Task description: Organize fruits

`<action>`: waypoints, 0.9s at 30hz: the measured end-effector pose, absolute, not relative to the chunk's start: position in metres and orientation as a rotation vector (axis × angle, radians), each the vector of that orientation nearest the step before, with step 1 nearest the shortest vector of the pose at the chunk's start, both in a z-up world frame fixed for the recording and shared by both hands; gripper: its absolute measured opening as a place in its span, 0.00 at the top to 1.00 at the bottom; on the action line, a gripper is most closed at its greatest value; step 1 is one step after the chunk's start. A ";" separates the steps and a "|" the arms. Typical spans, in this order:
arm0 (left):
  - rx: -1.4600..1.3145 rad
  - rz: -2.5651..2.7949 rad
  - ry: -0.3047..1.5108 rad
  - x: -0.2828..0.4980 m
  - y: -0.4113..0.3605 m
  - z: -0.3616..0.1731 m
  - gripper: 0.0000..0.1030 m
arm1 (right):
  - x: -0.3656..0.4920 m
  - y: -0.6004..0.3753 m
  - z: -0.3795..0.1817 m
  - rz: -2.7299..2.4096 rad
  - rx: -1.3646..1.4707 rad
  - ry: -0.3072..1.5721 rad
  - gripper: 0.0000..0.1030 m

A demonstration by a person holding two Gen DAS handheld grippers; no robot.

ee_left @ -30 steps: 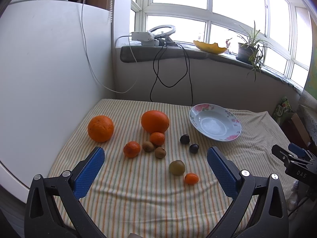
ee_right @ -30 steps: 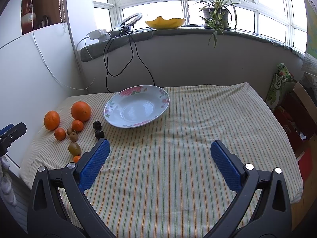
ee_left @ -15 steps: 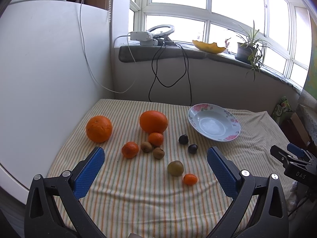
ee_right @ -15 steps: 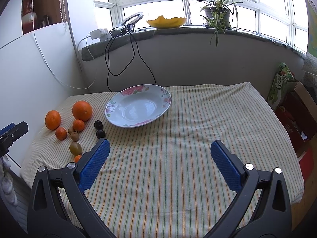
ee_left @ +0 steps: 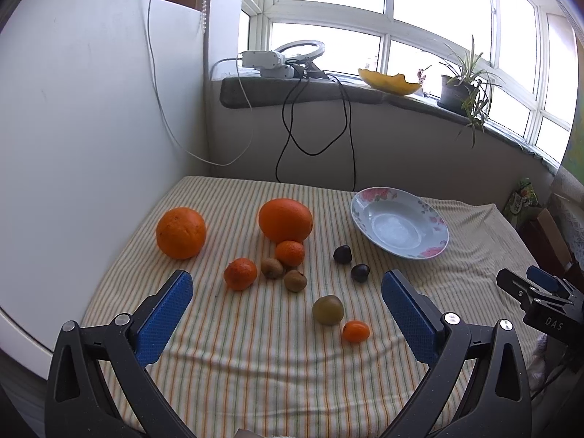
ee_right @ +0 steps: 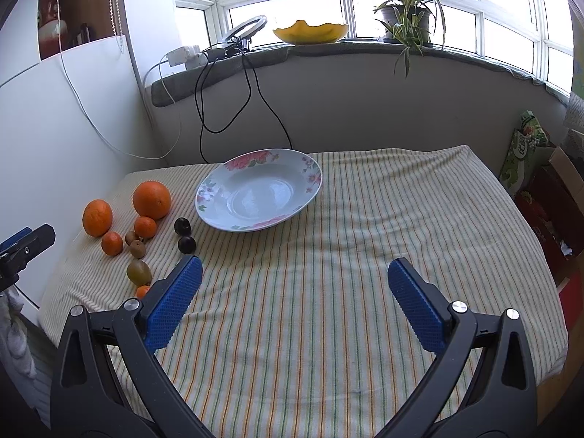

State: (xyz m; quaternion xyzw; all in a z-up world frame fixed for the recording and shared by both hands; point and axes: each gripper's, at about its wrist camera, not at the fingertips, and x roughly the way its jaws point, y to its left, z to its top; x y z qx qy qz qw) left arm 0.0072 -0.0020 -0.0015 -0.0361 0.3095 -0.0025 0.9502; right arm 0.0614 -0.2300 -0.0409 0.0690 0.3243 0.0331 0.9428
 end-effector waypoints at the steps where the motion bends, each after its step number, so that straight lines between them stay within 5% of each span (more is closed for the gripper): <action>1: -0.076 -0.006 0.632 0.009 -0.001 -0.003 0.00 | 0.064 -0.229 -0.041 0.073 0.143 0.664 0.00; 27: -0.251 -0.091 0.746 0.079 0.051 -0.047 0.10 | 0.207 -0.155 -0.037 0.452 0.176 0.823 0.05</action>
